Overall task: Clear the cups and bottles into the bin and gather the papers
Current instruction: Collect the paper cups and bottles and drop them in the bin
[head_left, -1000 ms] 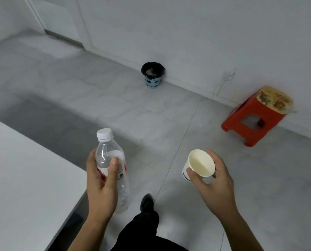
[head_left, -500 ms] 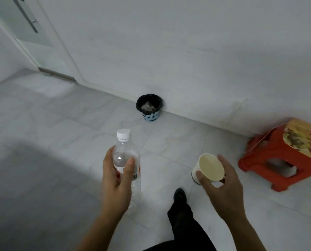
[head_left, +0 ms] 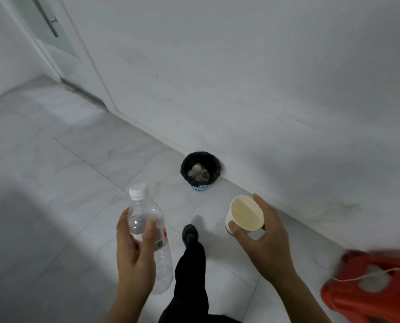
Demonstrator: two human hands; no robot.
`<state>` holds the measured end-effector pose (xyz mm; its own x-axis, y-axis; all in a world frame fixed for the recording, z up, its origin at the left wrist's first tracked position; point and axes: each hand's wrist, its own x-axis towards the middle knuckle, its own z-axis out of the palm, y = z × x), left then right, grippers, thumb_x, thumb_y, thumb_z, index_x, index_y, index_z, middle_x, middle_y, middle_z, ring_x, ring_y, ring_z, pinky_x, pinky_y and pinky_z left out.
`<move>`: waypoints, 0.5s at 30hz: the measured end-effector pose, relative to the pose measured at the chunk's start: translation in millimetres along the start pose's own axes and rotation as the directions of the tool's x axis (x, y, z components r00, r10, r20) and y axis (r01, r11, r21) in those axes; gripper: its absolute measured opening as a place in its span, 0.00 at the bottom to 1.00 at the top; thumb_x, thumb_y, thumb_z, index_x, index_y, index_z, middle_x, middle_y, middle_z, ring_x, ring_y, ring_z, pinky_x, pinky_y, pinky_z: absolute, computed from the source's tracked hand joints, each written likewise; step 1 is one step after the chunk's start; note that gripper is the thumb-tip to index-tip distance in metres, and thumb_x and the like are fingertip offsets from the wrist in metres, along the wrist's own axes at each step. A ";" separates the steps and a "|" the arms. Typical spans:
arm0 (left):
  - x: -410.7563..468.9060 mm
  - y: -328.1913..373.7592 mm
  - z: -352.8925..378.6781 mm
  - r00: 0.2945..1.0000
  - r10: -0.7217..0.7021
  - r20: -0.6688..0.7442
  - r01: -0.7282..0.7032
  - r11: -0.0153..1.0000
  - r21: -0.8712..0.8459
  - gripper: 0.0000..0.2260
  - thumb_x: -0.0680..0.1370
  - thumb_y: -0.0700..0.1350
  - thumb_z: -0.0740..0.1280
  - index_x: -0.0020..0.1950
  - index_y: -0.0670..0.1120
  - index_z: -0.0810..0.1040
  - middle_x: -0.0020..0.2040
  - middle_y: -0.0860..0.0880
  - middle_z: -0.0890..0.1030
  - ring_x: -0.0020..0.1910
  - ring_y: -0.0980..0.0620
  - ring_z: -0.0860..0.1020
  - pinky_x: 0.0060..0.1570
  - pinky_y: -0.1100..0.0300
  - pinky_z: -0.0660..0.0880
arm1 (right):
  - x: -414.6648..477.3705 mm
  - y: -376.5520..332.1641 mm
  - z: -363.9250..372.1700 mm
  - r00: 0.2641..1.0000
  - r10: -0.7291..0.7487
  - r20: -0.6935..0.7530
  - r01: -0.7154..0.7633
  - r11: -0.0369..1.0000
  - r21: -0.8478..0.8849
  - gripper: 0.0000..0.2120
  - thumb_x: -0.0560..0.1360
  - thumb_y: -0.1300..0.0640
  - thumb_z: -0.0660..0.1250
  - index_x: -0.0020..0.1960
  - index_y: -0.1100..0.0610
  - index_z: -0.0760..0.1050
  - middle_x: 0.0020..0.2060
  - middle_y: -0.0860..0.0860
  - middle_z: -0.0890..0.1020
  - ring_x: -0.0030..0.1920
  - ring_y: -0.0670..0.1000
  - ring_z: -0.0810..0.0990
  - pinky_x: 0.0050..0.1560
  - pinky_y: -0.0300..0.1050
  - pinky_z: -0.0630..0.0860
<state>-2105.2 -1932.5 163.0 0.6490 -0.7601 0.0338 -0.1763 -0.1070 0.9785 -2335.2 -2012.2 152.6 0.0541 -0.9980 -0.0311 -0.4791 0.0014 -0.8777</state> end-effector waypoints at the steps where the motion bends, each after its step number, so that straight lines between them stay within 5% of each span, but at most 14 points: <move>1: 22.6 -8.7 13.1 1.000 -0.023 -0.001 0.023 1.000 -0.001 0.25 0.75 0.63 0.62 0.70 0.55 0.70 0.59 0.52 0.78 0.56 0.47 0.80 0.55 0.36 0.77 | 23.8 4.4 8.5 1.000 0.022 0.004 -0.022 1.000 -0.001 0.38 0.67 0.45 0.79 0.73 0.45 0.66 0.60 0.28 0.70 0.60 0.30 0.70 0.57 0.36 0.71; 5: 122.5 -24.3 65.8 0.998 -0.056 0.007 0.056 0.998 -0.037 0.25 0.76 0.61 0.61 0.70 0.50 0.69 0.57 0.53 0.79 0.53 0.51 0.81 0.53 0.38 0.78 | 117.4 9.7 37.4 0.995 0.095 0.042 -0.094 0.995 -0.020 0.37 0.66 0.44 0.79 0.71 0.44 0.67 0.59 0.31 0.72 0.59 0.30 0.71 0.57 0.39 0.74; 10: 247.3 -12.9 124.3 0.997 -0.079 0.027 0.080 0.995 -0.067 0.20 0.77 0.60 0.60 0.68 0.58 0.67 0.55 0.65 0.77 0.55 0.53 0.79 0.55 0.42 0.78 | 241.4 -20.4 59.0 0.992 0.102 0.069 -0.098 0.993 -0.061 0.35 0.67 0.49 0.80 0.68 0.40 0.66 0.57 0.30 0.72 0.57 0.26 0.70 0.50 0.24 0.68; 15: 329.1 -40.8 178.8 0.990 -0.128 0.058 0.130 0.991 -0.029 0.26 0.78 0.60 0.61 0.71 0.51 0.64 0.62 0.53 0.73 0.60 0.47 0.76 0.60 0.39 0.75 | 333.9 -6.6 84.9 0.978 0.185 0.097 -0.179 0.981 -0.070 0.35 0.67 0.48 0.79 0.69 0.41 0.67 0.59 0.27 0.71 0.60 0.29 0.71 0.54 0.24 0.68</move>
<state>-2016.7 -2292.9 97.8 0.6222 -0.7760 -0.1036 -0.0690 -0.1862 0.9801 -2239.6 -2340.2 107.5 0.0493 -0.9698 -0.2390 -0.5411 0.1752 -0.8225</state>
